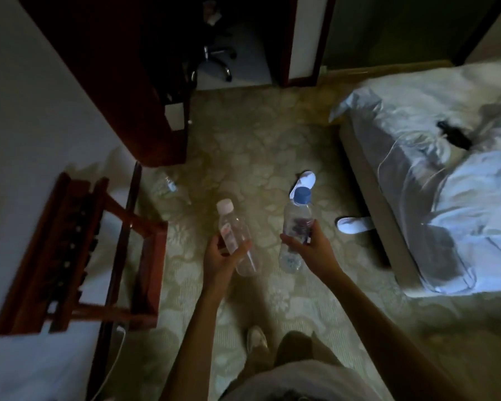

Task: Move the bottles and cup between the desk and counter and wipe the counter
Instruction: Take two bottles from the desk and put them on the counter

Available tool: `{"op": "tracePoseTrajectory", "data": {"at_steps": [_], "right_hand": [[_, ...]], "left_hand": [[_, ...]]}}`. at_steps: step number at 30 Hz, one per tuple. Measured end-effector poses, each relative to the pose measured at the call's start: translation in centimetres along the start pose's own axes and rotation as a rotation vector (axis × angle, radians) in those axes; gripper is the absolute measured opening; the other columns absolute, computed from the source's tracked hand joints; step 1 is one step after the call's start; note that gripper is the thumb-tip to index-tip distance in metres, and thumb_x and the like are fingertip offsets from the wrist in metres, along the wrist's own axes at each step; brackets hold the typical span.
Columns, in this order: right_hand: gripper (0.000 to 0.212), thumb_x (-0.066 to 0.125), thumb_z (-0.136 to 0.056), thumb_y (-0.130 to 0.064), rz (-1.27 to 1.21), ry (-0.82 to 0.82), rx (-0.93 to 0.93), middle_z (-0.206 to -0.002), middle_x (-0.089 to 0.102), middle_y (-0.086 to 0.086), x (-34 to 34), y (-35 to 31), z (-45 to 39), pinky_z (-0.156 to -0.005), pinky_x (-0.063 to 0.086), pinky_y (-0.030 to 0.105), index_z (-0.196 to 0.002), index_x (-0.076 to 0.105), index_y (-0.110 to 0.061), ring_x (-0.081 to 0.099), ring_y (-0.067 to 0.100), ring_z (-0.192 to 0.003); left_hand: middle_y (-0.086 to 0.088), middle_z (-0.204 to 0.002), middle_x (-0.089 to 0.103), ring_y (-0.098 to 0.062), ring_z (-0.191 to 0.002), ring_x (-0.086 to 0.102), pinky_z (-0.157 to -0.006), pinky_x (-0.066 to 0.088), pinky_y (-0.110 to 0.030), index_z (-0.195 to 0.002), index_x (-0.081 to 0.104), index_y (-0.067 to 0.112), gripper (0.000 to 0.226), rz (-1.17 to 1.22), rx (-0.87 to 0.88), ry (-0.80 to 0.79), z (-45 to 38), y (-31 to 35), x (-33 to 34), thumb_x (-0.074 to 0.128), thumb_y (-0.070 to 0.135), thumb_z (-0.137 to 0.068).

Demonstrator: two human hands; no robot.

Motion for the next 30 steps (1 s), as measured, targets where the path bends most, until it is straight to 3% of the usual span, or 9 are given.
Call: {"op": "tracePoseTrajectory", "data": {"at_steps": [3,5,10,12,14,18,22,26,30], "right_hand": [[0.049,0.075,-0.079,-0.034,-0.007,0.049,0.012,-0.102,0.060,-0.020,0.8,-2.4,-6.8,-0.062,0.047,0.009,-0.119,0.048,-0.028,0.060,-0.005,-0.089],[0.051,0.075,-0.079,-0.034,-0.027,0.076,0.050,-0.104,0.062,-0.014,1.3,-2.7,-11.4,-0.061,0.046,0.009,-0.122,0.050,-0.022,0.060,-0.006,-0.087],[0.046,0.075,-0.079,-0.033,-0.031,0.079,0.081,-0.104,0.062,-0.008,3.6,-4.1,-26.3,-0.060,0.052,0.010,-0.116,0.050,-0.021,0.062,-0.002,-0.084],[0.049,0.076,-0.077,-0.037,-0.035,0.064,0.095,-0.107,0.066,-0.001,4.8,-5.9,-33.1,-0.074,0.059,0.024,-0.115,0.052,-0.020,0.066,0.006,-0.087],[0.047,0.077,-0.077,-0.037,-0.025,0.029,0.074,-0.107,0.068,0.002,6.0,-8.6,-39.6,-0.081,0.060,0.034,-0.113,0.052,-0.021,0.068,0.013,-0.089],[0.048,0.077,-0.079,-0.030,-0.032,-0.040,0.001,-0.109,0.066,0.003,7.3,-16.1,-50.3,-0.069,0.058,0.019,-0.117,0.051,-0.018,0.068,0.013,-0.092],[0.044,0.077,-0.079,-0.024,-0.023,-0.040,-0.033,-0.100,0.063,-0.009,8.8,-19.9,-60.1,-0.061,0.049,0.005,-0.115,0.052,-0.016,0.064,0.001,-0.087],[0.043,0.075,-0.081,-0.014,-0.052,-0.038,0.036,-0.100,0.061,-0.004,11.2,-20.3,-70.0,-0.057,0.048,0.005,-0.116,0.050,-0.012,0.064,-0.012,-0.074],[0.044,0.076,-0.079,-0.012,-0.065,-0.058,0.103,-0.107,0.064,0.006,13.2,-23.2,-80.9,-0.058,0.053,0.014,-0.115,0.050,-0.013,0.068,-0.001,-0.078]], "left_hand": [[0.004,-0.117,0.069,-0.014,-0.099,0.069,-0.075,0.062,-0.034,-0.127,0.058,0.026,0.067,-0.012,0.020,-0.019,-7.4,3.9,0.8,0.085,0.040,-0.068],[0.005,-0.117,0.069,-0.016,-0.100,0.069,-0.078,0.062,-0.040,-0.128,0.057,0.028,0.069,-0.042,0.005,-0.046,-12.4,5.3,1.8,0.085,0.044,-0.066],[0.002,-0.120,0.067,-0.019,-0.106,0.067,-0.071,0.059,-0.027,-0.131,0.057,0.022,0.066,-0.071,0.015,-0.059,-26.3,8.4,4.3,0.084,0.034,-0.071],[0.002,-0.120,0.065,-0.016,-0.104,0.065,-0.069,0.055,-0.021,-0.134,0.055,0.021,0.065,-0.078,0.001,-0.035,-32.2,10.8,4.8,0.081,0.030,-0.075],[0.002,-0.123,0.065,-0.016,-0.107,0.064,-0.076,0.057,-0.027,-0.135,0.053,0.022,0.067,-0.075,0.010,-0.016,-37.8,14.1,4.9,0.081,0.031,-0.075],[0.002,-0.117,0.068,-0.014,-0.104,0.066,-0.069,0.054,-0.018,-0.131,0.056,0.020,0.062,-0.095,0.080,0.049,-47.8,21.8,4.4,0.081,0.033,-0.076],[0.007,-0.111,0.069,0.001,-0.093,0.069,-0.067,0.055,-0.015,-0.126,0.059,0.022,0.058,-0.038,0.062,0.073,-56.9,26.3,4.8,0.083,0.030,-0.075],[0.005,-0.103,0.065,0.001,-0.088,0.064,-0.065,0.051,-0.012,-0.121,0.060,0.019,0.052,-0.035,-0.006,0.090,-67.2,27.7,6.1,0.083,0.022,-0.075],[0.008,-0.100,0.065,-0.014,-0.099,0.065,-0.063,0.050,-0.011,-0.119,0.062,0.015,0.051,-0.036,-0.036,0.060,-79.6,31.3,7.3,0.084,0.020,-0.073]]}}
Point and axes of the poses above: each hand's wrist, its own z-axis away from the middle knuckle, its own x-axis out of the palm, y = z × x, the point moved 5 cm from there along -z, towards the middle knuckle
